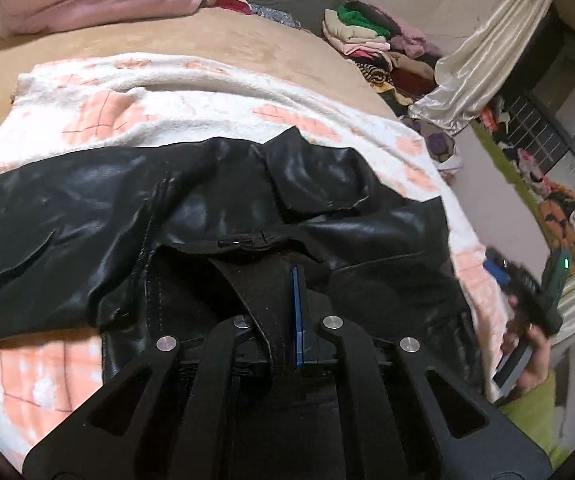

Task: Fold large clothes

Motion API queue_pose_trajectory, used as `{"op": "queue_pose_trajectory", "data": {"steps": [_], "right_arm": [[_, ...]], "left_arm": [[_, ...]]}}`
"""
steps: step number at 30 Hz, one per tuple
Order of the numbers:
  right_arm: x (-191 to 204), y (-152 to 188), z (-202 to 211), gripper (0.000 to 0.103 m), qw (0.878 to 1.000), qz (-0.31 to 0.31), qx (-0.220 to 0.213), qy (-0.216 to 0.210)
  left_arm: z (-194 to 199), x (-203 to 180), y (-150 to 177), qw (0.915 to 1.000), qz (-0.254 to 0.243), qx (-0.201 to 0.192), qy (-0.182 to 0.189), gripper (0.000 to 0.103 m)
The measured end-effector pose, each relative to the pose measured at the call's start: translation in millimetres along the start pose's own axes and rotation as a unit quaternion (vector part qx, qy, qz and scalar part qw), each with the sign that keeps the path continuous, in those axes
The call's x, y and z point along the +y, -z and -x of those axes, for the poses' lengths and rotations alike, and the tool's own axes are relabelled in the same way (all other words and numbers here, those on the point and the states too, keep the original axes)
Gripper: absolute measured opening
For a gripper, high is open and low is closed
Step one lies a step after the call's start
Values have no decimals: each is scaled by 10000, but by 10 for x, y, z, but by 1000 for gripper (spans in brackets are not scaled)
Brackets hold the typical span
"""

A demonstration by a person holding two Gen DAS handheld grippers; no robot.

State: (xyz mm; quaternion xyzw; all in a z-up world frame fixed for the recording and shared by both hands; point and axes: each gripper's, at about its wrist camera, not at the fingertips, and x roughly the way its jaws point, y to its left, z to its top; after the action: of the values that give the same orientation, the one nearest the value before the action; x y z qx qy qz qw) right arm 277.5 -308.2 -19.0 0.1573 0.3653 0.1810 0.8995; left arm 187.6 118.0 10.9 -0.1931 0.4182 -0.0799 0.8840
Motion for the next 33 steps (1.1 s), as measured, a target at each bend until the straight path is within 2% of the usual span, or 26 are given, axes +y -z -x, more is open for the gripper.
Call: {"op": "queue_pose_trajectory", "data": {"steps": [4, 9, 11, 12, 14, 18, 22, 25, 30, 31, 33], "right_arm": [[24, -64, -411, 66, 9990, -14, 436, 137], [-78, -136, -859, 65, 9941, -437, 956, -276], [-98, -134, -933, 25, 9918, -469, 1036, -582], [-111, -134, -910, 19, 9925, -476, 957, -589], [-191, -166, -837, 14, 9925, -698, 758, -659], [-291, -138, -843, 12, 9946, -751, 682, -243], [-307, -113, -892, 13, 9940, -832, 704, -100], [-266, -107, -870, 16, 9953, -693, 674, 28], [-132, -180, -686, 25, 9984, -201, 373, 380], [-109, -194, -642, 35, 9986, -124, 304, 411], [-48, -229, -507, 37, 9987, 59, 69, 495]], "left_arm": [[2, -23, 24, 9997, -214, -46, -67, 0], [59, -131, -2, 9980, -604, -180, -90, 0], [81, -149, -17, 9975, -659, -252, -79, 0], [91, -151, -29, 9973, -662, -312, -85, 0], [104, -117, -55, 9972, -582, -453, -106, 0], [-14, 61, -27, 9985, -339, -414, -122, 0], [-268, 285, 131, 9990, -162, 28, -409, 2], [-384, 448, 244, 9994, 126, 181, -284, 3], [-319, 429, 226, 9997, 67, 61, -235, 6], [-296, 417, 211, 9997, 52, 30, -224, 7], [-253, 394, 190, 9998, 46, 14, -207, 9]]}}
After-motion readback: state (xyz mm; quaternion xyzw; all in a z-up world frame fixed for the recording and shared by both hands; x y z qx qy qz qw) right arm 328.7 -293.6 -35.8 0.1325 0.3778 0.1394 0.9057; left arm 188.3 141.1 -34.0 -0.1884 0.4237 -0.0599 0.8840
